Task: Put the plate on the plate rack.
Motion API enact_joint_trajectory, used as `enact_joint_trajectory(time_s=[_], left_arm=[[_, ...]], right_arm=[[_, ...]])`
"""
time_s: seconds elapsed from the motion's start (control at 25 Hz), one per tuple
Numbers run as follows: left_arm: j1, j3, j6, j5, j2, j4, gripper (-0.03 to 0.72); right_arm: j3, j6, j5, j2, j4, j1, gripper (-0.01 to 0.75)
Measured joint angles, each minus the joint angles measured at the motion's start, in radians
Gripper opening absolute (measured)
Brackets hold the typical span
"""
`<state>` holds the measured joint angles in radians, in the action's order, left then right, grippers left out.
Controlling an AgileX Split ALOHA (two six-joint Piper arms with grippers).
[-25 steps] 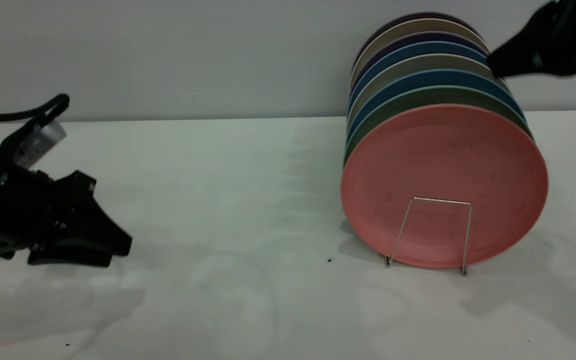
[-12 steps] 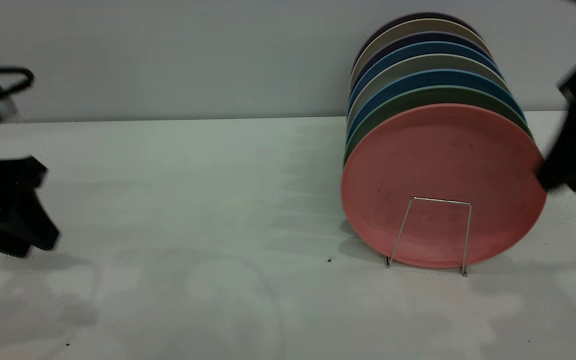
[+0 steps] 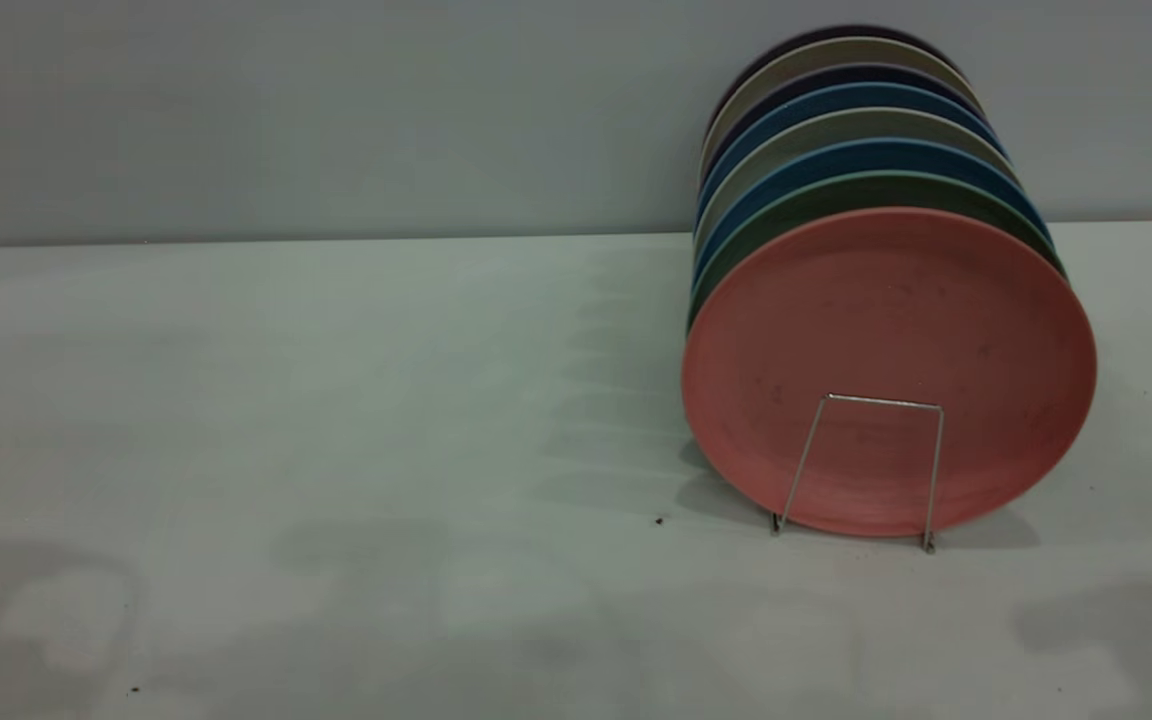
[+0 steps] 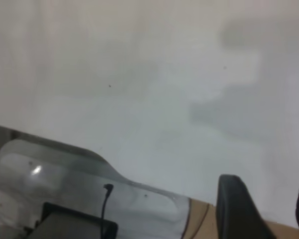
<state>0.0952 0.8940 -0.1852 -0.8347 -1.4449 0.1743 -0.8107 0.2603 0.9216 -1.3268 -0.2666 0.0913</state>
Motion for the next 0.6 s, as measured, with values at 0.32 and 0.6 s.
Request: enact_joint_trajectory(time_s=[0.32,0.6], left_arm=[[0.000,0.000,-0.060,-0.147,0.329,0.028,0.333],[0.000,0.000,-0.055,-0.224,0.598,0.043,0.333]], right_arm=[[0.051,-0.008,0.155,0.276,0.064,0.000,0.313],[0.117,0.010,0.212,0.627,0.066,0.000,0.313]])
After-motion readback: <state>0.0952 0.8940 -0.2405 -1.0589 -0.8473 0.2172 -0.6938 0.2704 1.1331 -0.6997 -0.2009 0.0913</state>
